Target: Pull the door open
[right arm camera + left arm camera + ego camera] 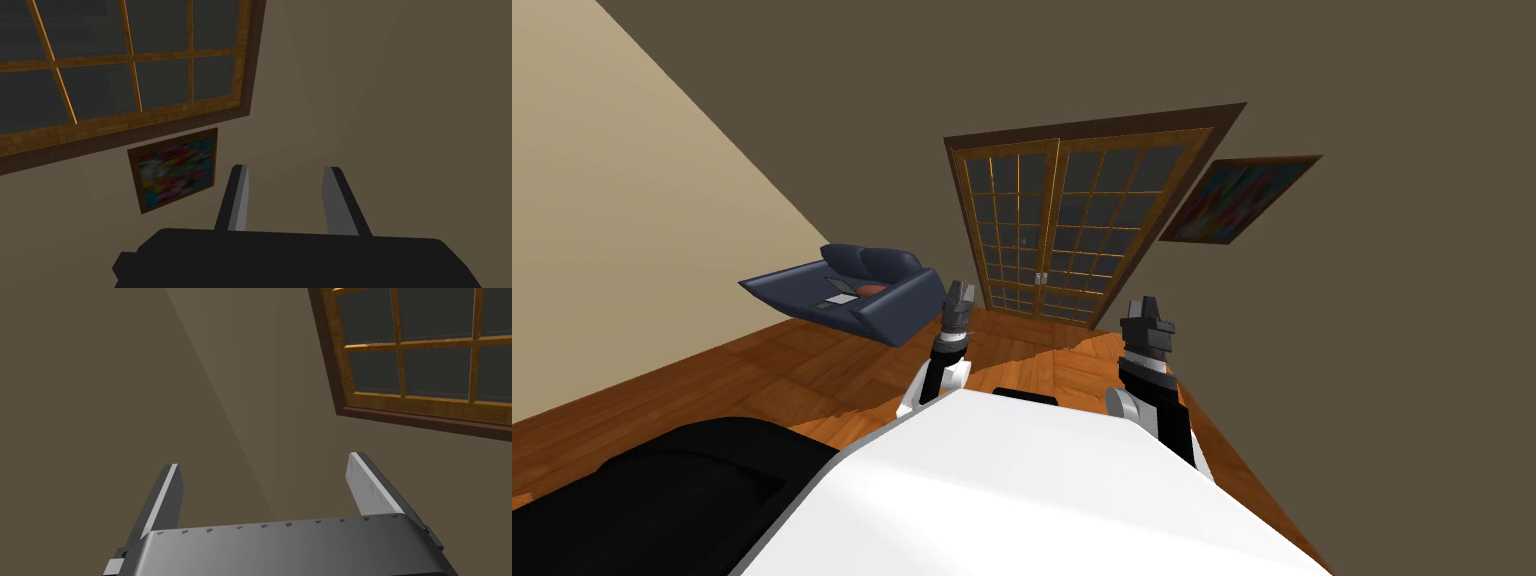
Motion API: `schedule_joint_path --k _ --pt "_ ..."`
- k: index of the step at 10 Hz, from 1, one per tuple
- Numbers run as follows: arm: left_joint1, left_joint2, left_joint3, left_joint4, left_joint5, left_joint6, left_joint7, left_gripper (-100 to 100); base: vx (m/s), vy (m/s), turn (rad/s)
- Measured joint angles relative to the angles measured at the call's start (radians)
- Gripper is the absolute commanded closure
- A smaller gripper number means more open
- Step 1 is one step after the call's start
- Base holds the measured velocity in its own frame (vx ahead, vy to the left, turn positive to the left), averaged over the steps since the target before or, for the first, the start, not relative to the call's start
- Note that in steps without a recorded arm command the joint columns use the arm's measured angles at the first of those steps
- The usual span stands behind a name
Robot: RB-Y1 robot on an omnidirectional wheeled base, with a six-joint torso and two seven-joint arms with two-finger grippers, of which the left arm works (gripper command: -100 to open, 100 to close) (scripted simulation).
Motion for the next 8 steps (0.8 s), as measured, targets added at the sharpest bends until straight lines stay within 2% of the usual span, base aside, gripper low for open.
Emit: schedule_joint_path --k 4,8 --pt "-0.009 0.012 0.009 0.074 -0.006 -0.018 -0.062 -100 0.093 -0.037 0.0" --pt "-0.033 0.025 0.022 0.15 -0.011 -0.029 -0.121 -100 0.098 -0.044 -0.001"
